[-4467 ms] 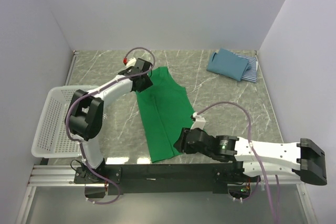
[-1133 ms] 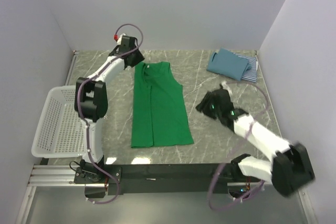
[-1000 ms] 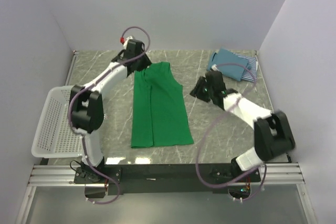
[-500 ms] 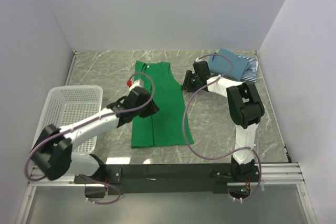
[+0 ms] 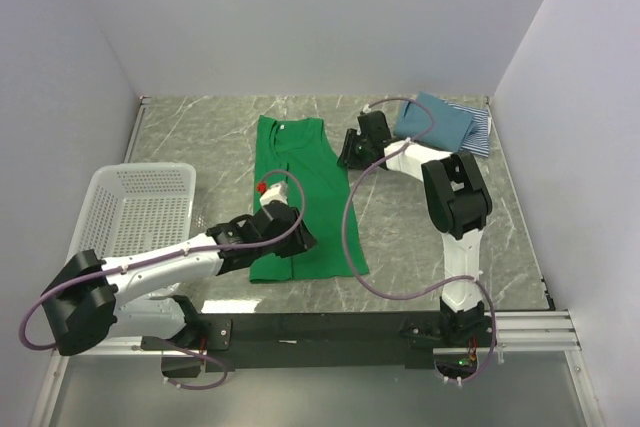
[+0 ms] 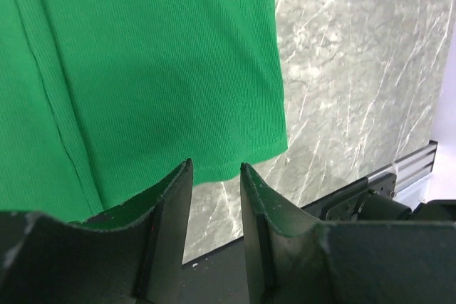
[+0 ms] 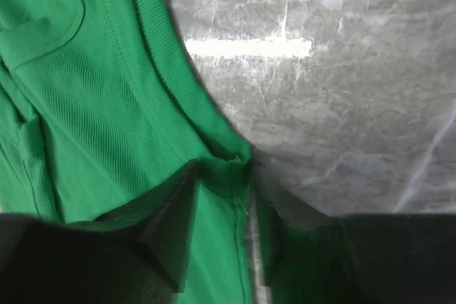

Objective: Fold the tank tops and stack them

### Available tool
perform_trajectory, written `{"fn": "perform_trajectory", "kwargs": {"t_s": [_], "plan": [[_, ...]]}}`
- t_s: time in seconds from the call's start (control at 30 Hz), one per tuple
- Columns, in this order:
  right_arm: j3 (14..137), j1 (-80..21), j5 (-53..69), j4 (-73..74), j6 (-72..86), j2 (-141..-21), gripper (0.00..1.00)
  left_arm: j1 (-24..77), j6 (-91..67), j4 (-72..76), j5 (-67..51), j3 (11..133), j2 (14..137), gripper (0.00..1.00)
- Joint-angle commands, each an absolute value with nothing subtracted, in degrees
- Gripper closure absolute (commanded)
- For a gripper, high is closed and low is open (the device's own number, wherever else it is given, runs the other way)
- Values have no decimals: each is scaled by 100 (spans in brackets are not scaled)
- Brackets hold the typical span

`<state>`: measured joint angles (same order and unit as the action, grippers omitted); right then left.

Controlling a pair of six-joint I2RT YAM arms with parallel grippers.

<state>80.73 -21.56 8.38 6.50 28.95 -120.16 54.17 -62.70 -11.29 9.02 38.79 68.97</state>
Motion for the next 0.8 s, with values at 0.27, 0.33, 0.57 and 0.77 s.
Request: {"fn": "perform_trajectory", "kwargs": {"t_s": [0.27, 0.33, 0.57, 0.77], "plan": [[7718, -2162, -412, 1099, 3163, -11848, 100, 6178, -6206, -914, 1195, 4262, 7452, 61], [7306, -2110, -527, 1002, 3234, -11620, 100, 6380, -6161, -800, 1160, 4377, 7672, 61], [6180, -1916, -562, 712, 3489, -10952, 100, 6978, -6135, -607, 1178, 4728, 8305, 61], [5537, -1820, -484, 589, 3735, -10424, 100, 7628, -6205, -825, 1344, 5229, 8929, 63]]}}
